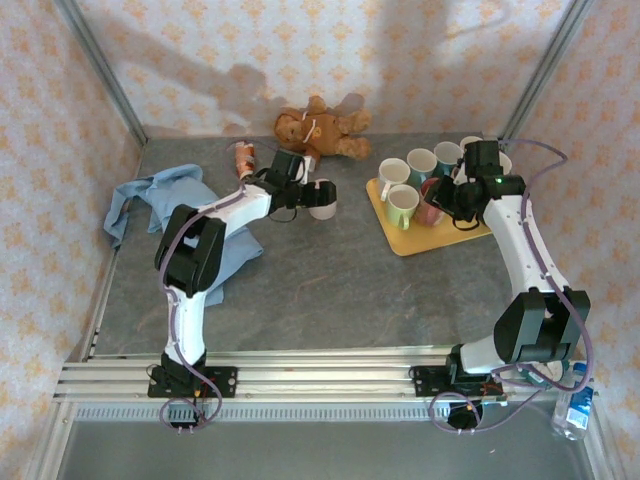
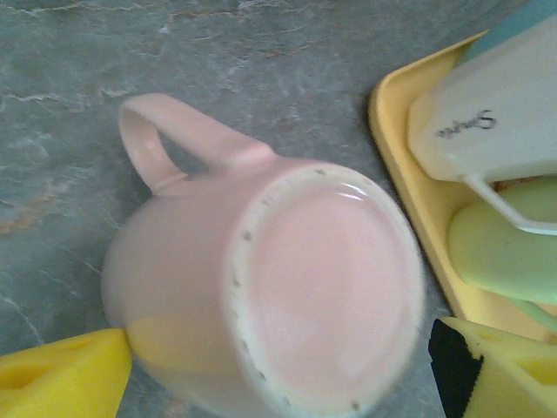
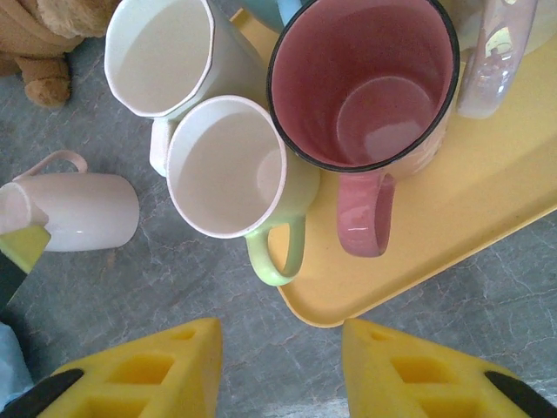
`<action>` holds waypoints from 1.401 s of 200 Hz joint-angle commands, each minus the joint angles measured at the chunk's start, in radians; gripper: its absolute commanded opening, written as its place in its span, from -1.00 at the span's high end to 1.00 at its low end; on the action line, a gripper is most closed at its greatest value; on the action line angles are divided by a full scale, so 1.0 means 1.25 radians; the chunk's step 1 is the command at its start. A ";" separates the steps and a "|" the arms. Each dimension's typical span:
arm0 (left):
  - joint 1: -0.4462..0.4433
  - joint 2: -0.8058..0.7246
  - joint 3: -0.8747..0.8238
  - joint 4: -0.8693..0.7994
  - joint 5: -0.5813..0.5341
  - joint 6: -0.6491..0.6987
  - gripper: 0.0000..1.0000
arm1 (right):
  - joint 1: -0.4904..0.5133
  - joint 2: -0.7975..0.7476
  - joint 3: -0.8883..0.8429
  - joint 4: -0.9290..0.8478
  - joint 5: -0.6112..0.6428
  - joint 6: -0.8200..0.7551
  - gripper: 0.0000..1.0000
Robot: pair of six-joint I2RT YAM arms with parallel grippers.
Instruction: Turn the mug right side up
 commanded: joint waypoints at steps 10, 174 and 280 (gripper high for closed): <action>-0.050 -0.096 -0.043 0.085 0.016 -0.021 -0.78 | 0.006 -0.030 0.004 -0.019 -0.002 0.004 0.19; 0.069 0.071 0.264 -0.137 0.116 0.186 -0.86 | 0.006 -0.003 0.018 -0.013 -0.065 -0.006 0.17; 0.077 0.339 0.588 -0.198 0.268 0.109 -0.81 | 0.007 0.039 0.051 -0.030 -0.066 0.004 0.16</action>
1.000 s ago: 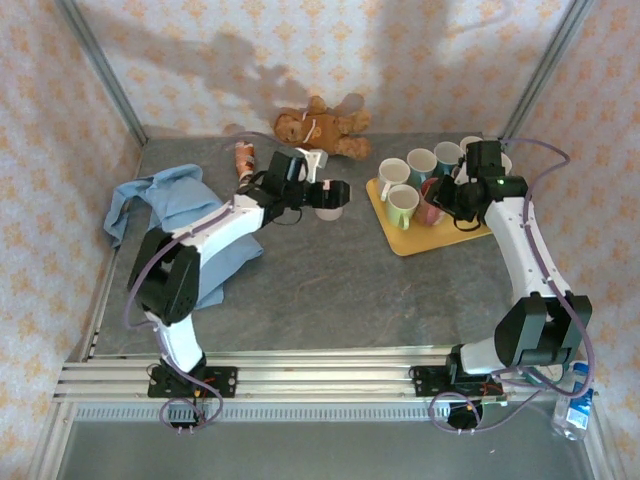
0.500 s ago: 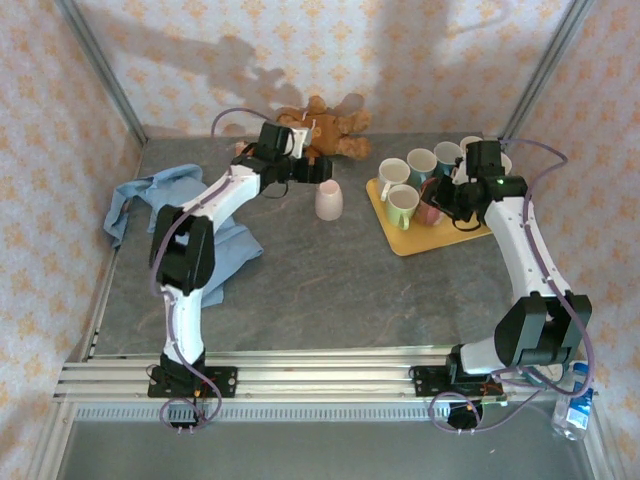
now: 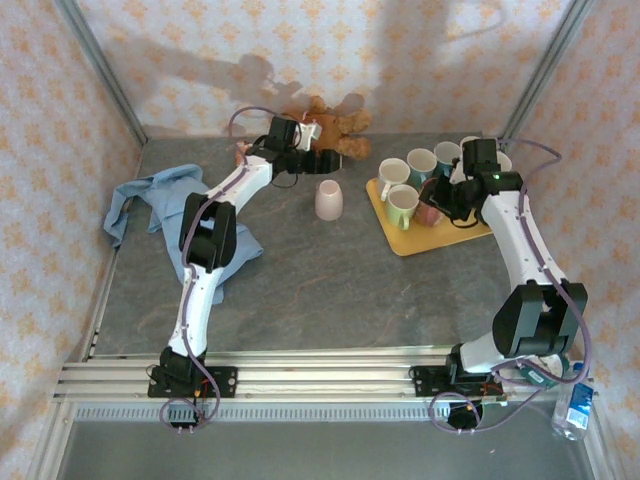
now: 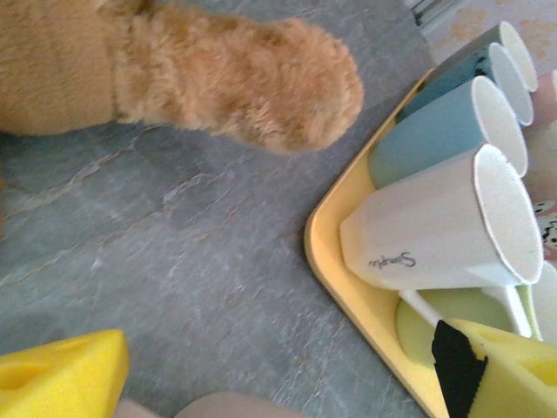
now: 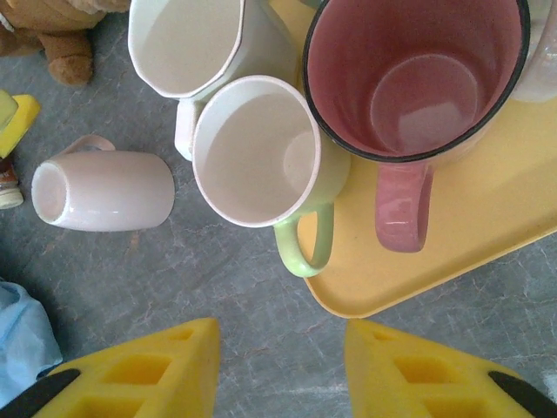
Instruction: Turn the mug right side up
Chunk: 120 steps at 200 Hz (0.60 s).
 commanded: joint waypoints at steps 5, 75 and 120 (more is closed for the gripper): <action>-0.011 0.045 0.085 -0.065 0.049 -0.014 -0.80 | 0.006 0.006 0.028 -0.019 -0.005 0.007 0.16; -0.029 0.148 0.241 -0.194 0.093 0.053 -0.67 | 0.006 0.001 0.043 -0.037 -0.004 0.005 0.16; -0.029 0.099 0.162 -0.246 0.098 0.119 -0.61 | 0.006 -0.007 0.033 -0.035 -0.003 0.012 0.16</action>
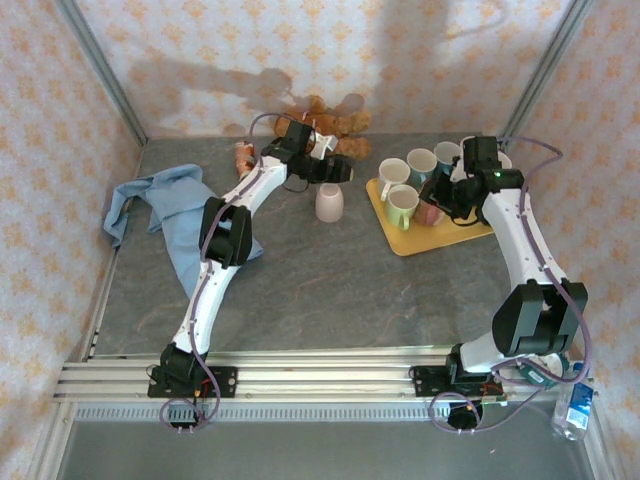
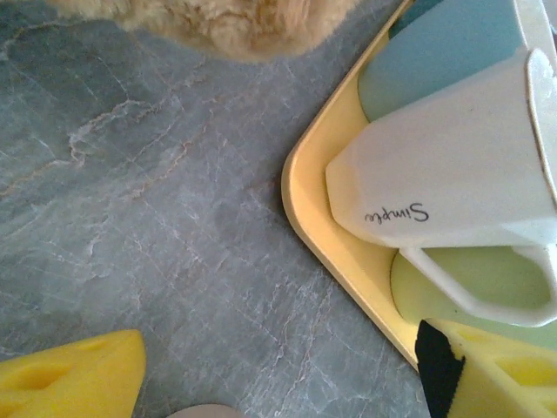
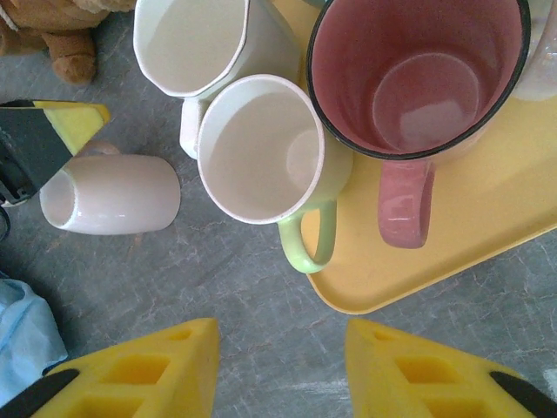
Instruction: Turn the mug right side up
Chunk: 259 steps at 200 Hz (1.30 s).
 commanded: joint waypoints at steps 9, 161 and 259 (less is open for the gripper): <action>0.000 -0.081 -0.092 -0.049 0.021 0.059 -0.61 | 0.006 -0.010 0.015 -0.014 0.000 0.013 0.16; -0.014 -0.633 -0.820 0.202 -0.033 -0.114 -0.63 | 0.007 -0.030 -0.008 0.007 -0.006 0.026 0.15; 0.012 -0.740 -0.780 -0.083 -0.223 0.752 -0.53 | 0.006 -0.064 -0.025 0.049 -0.053 -0.052 0.08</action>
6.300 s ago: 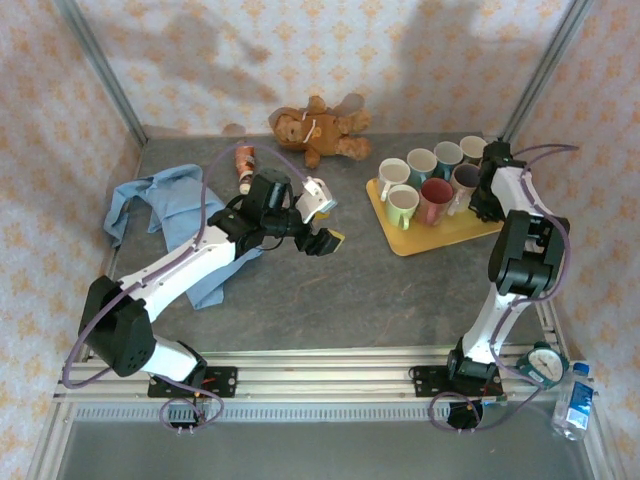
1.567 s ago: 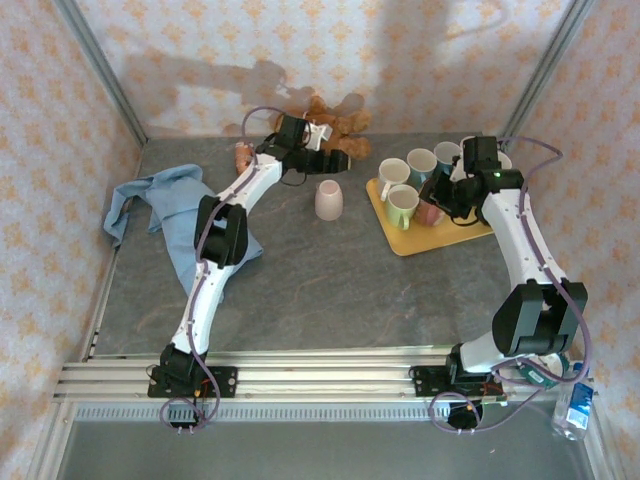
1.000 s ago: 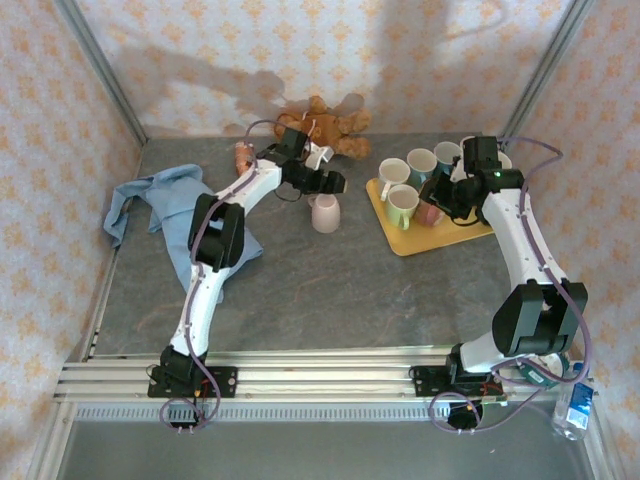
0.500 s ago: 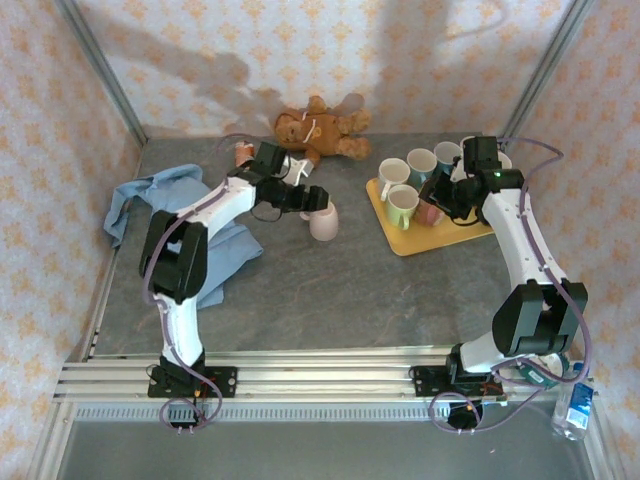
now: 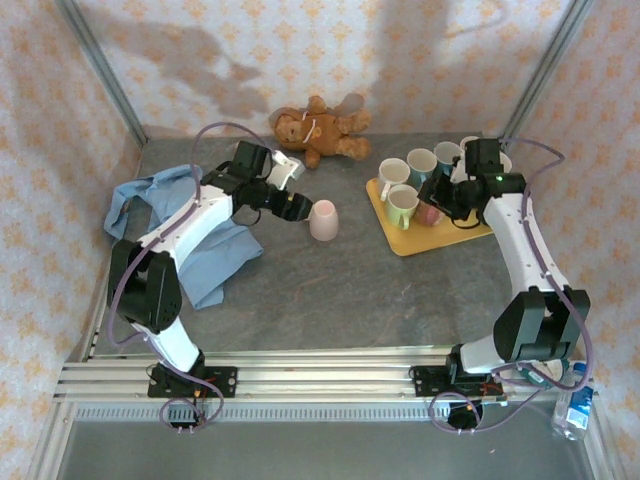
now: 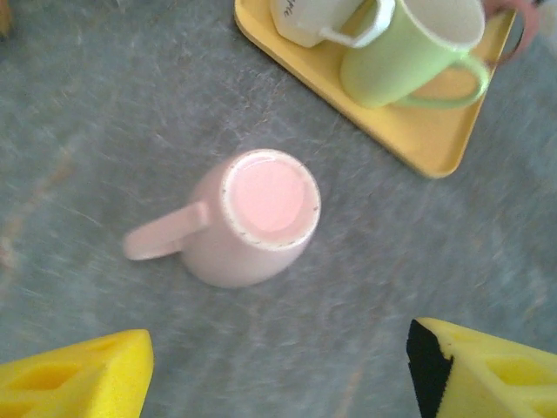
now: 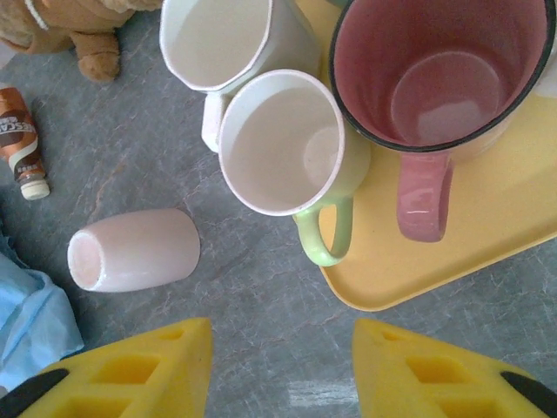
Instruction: Turn the mug right side up
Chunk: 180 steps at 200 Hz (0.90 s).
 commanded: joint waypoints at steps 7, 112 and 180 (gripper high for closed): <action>-0.001 0.001 0.028 -0.116 -0.091 0.493 -0.53 | 0.007 -0.029 -0.007 0.032 -0.039 -0.056 0.08; 0.019 0.242 0.241 -0.233 -0.105 0.923 -0.48 | 0.007 0.016 -0.009 0.013 -0.231 -0.084 0.09; 0.017 0.305 0.282 -0.226 -0.137 0.955 -0.26 | 0.007 0.044 0.004 0.018 -0.226 -0.069 0.10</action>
